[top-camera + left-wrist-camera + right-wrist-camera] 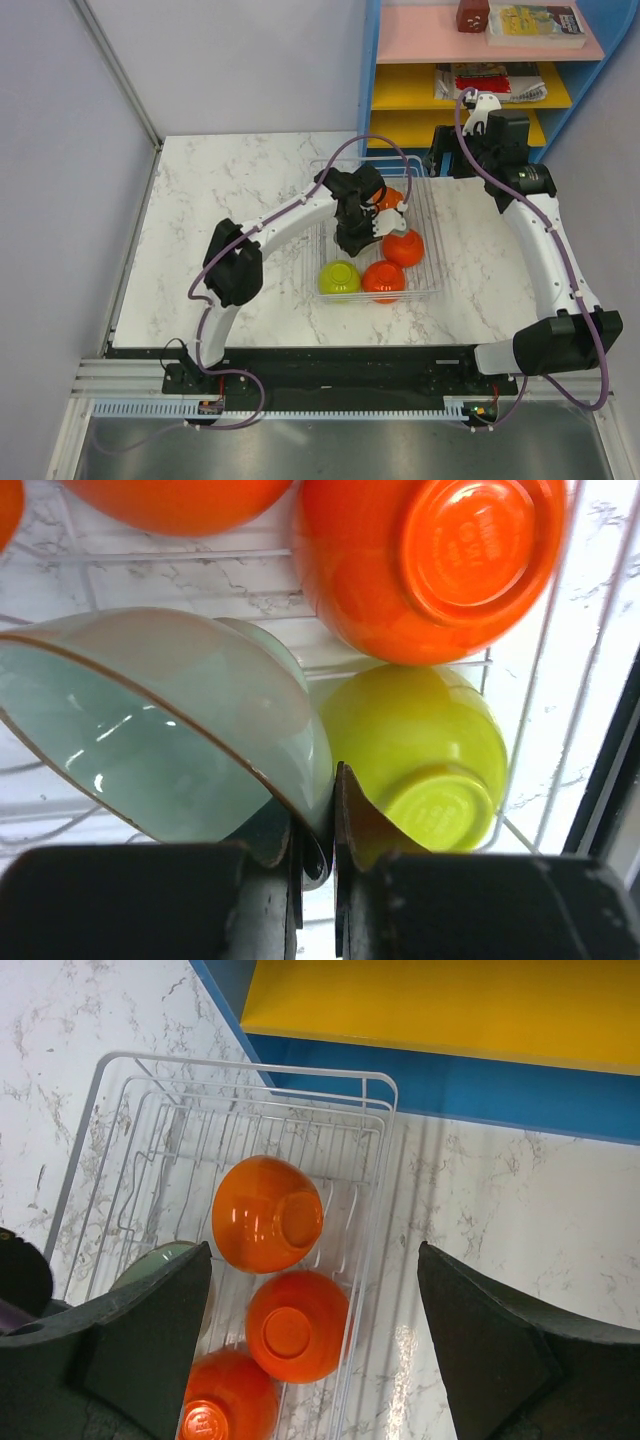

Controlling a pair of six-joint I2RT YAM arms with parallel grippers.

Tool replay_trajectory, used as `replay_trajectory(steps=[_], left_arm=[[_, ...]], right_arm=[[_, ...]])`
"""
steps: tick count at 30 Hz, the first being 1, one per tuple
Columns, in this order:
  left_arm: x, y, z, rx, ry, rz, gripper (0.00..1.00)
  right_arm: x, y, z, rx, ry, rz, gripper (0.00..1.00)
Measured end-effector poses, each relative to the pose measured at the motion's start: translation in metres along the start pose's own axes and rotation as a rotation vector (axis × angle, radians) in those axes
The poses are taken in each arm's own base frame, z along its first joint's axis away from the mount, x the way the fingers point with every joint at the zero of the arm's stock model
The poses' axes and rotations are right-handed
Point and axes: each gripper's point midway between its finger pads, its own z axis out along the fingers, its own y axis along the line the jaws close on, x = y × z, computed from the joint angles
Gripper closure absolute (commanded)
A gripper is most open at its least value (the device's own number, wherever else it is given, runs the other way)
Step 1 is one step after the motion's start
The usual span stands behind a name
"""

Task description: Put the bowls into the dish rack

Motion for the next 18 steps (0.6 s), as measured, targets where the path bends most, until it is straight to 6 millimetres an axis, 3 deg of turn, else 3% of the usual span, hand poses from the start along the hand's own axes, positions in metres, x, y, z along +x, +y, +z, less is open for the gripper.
replay_trajectory(steps=[3, 12, 15, 18], left_arm=[[-0.004, 0.0, -0.019, -0.042, -0.011, 0.012, 0.98], [-0.017, 0.009, -0.116, -0.317, -0.084, 0.054, 0.98], [-0.003, 0.011, -0.137, -0.405, -0.071, 0.037, 0.98], [0.024, 0.013, -0.144, -0.451, -0.028, -0.003, 0.98]], right_arm=[[0.0, 0.0, -0.001, 0.0, -0.002, 0.001, 0.09], [-0.002, 0.0, -0.004, -0.002, -0.009, 0.007, 0.09], [-0.005, 0.001, -0.007, -0.008, -0.018, 0.007, 0.09], [-0.006, 0.001, -0.01, -0.009, -0.025, 0.008, 0.09]])
